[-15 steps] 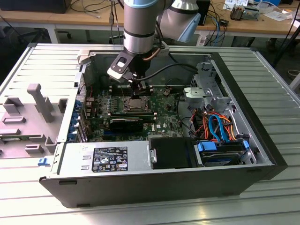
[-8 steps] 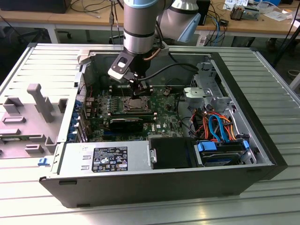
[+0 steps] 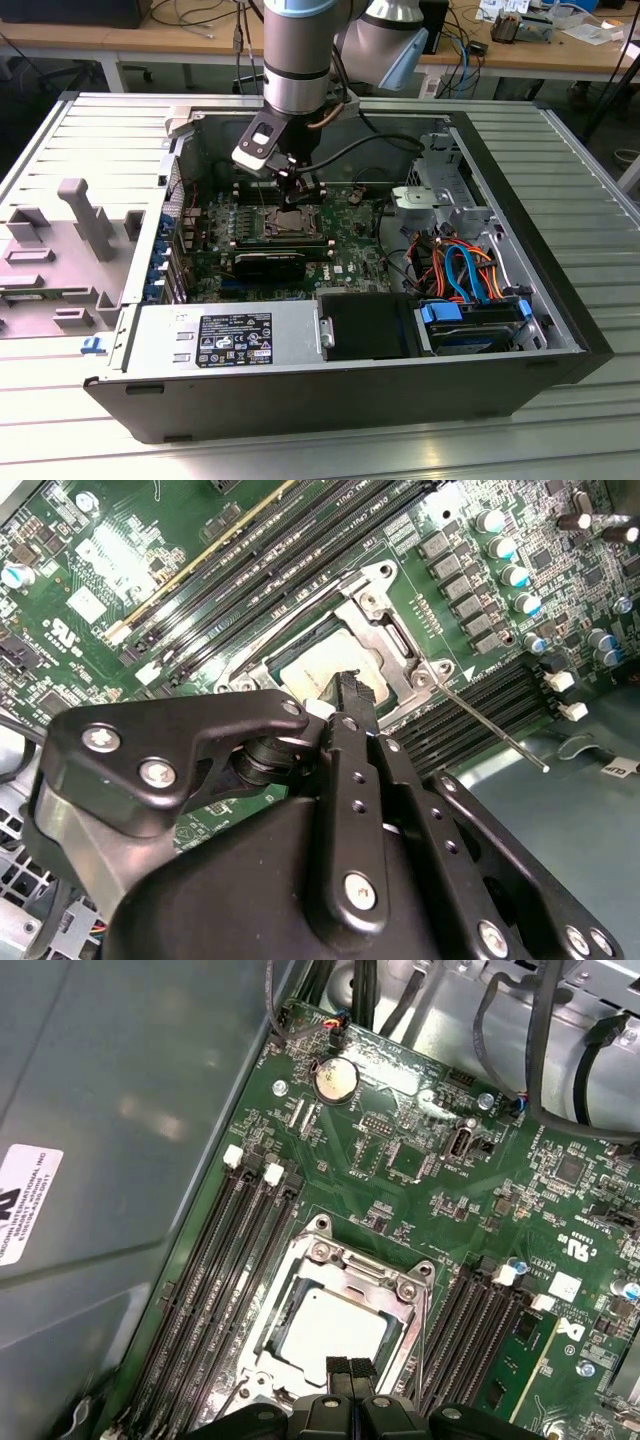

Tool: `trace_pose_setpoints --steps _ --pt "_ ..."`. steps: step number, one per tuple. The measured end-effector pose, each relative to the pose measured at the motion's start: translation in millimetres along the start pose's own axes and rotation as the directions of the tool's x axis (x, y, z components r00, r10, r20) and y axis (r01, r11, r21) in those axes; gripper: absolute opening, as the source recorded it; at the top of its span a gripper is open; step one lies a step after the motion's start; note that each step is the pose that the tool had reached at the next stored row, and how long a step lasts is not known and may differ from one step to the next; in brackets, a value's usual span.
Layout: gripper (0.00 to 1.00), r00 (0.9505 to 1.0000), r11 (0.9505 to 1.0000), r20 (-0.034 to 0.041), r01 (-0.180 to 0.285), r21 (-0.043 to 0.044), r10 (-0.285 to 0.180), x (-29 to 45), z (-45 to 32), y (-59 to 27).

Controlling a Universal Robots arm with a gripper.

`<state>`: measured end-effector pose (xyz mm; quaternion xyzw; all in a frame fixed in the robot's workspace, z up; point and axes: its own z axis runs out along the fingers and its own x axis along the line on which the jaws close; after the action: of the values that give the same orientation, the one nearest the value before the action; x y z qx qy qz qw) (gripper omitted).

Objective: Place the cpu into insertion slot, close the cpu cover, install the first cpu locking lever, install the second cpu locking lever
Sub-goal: 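Install the first cpu locking lever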

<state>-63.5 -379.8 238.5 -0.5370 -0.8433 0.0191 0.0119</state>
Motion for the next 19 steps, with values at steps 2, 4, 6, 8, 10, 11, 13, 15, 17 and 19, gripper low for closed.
trace_pose_setpoints --steps 2,4,6,8,10,11,13,15,17,19 --pt "0.11 1.0000 1.0000 0.0002 0.005 0.0000 -0.005 0.0 0.0 0.0" --pt "0.11 0.9999 0.9999 0.0005 0.012 -0.0001 -0.012 0.0 0.0 0.0" --pt "0.11 0.9998 0.9998 0.0009 0.021 0.0000 -0.021 0.0 0.0 0.0" --pt "0.11 0.9996 0.9996 0.0012 0.028 0.0000 -0.028 0.0 0.0 0.0" --pt "0.11 0.9994 0.9994 0.0015 0.034 0.0000 -0.034 0.0 0.0 0.0" --pt "0.11 0.9993 0.9993 0.0017 0.038 0.0000 -0.038 0.0 0.0 0.0" --pt "0.11 0.9990 0.9990 0.0020 0.044 0.0000 -0.044 0.0 0.0 0.0" --pt "0.11 0.9987 0.9987 0.0023 0.051 0.0000 -0.051 0.0 0.0 0.0" --pt "0.11 0.9983 0.9983 0.0026 0.058 0.0001 -0.058 0.0 0.0 0.0" --pt "0.11 0.9979 0.9979 0.0029 0.064 0.0000 -0.064 0.0 0.0 0.0"
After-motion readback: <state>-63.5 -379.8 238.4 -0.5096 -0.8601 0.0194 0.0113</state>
